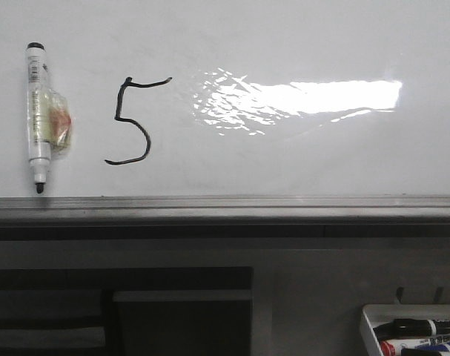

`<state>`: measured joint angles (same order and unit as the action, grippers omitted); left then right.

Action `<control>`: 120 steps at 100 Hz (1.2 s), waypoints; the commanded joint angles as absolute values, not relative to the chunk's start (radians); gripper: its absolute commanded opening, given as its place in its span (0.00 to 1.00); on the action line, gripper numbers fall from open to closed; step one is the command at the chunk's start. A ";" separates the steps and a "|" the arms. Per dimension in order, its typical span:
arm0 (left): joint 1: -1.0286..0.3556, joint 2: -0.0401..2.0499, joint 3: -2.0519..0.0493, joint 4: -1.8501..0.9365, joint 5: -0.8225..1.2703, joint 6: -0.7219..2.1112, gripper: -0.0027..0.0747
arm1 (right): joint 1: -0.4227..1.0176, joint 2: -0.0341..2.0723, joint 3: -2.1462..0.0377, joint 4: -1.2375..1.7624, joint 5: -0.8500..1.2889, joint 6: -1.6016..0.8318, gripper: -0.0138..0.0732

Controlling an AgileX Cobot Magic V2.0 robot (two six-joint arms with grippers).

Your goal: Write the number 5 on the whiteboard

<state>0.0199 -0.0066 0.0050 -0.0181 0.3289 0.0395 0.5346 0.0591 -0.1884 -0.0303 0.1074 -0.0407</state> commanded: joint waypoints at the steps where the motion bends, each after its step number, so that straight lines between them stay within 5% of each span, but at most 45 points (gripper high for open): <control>1: 0.023 -0.033 0.021 -0.020 0.257 0.035 0.01 | 0.424 0.069 -0.212 -0.043 0.019 -0.045 0.09; 37: 0.023 -0.033 0.021 -0.020 0.257 0.035 0.01 | 0.051 0.067 -0.149 -0.036 0.000 -0.045 0.09; 56: 0.023 -0.033 0.021 -0.020 0.257 0.035 0.01 | 0.046 0.008 0.043 -0.014 -0.060 -0.045 0.09; 95: 0.023 -0.033 0.021 -0.020 0.252 0.035 0.01 | 0.046 -0.029 0.039 0.000 0.325 -0.045 0.09; 120: 0.023 -0.033 0.021 -0.020 0.252 0.035 0.01 | 0.046 -0.029 0.039 0.000 0.325 -0.045 0.09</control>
<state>0.0199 -0.0066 0.0050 -0.0181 0.3271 0.0395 0.0510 -0.0104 0.0136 0.0000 0.3295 -0.0390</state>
